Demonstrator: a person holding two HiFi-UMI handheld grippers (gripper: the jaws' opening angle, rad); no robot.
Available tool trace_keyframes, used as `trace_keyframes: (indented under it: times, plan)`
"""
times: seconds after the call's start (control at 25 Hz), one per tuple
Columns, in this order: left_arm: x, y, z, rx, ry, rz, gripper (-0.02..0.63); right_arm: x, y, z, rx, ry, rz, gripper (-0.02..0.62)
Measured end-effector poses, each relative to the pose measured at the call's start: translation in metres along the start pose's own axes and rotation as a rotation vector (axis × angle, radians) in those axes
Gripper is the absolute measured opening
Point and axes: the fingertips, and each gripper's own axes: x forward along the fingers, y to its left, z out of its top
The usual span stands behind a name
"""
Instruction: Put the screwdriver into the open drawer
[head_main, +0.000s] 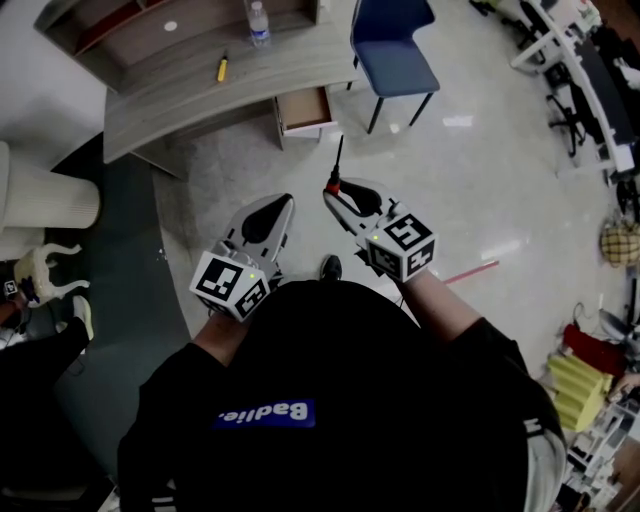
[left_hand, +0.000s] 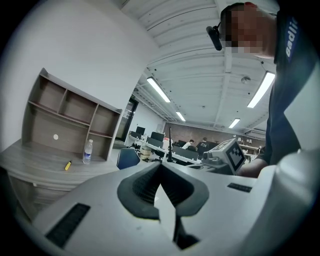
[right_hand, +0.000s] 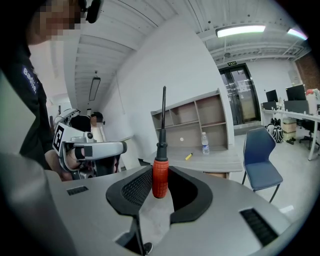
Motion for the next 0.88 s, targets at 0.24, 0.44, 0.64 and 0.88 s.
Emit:
trace_keyframes:
  times: [0.24, 0.44, 0.64, 0.88]
  plan:
    - [0.022, -0.009, 0.003, 0.017, -0.018, 0.052, 0.002, -0.006, -0.024, 0.005, -0.015, -0.017, 0.049, 0.118]
    - [0.032, -0.011, 0.001, 0.015, -0.022, 0.089, 0.002, -0.005, -0.038, 0.004, -0.025, -0.007, 0.081, 0.118]
    - [0.04, 0.002, 0.001, -0.003, -0.027, 0.105, 0.002, 0.007, -0.049, 0.003, -0.023, 0.017, 0.086, 0.118]
    - [0.054, 0.048, 0.007, -0.03, -0.038, 0.089, 0.002, 0.043, -0.066, 0.007, -0.019, 0.045, 0.052, 0.118]
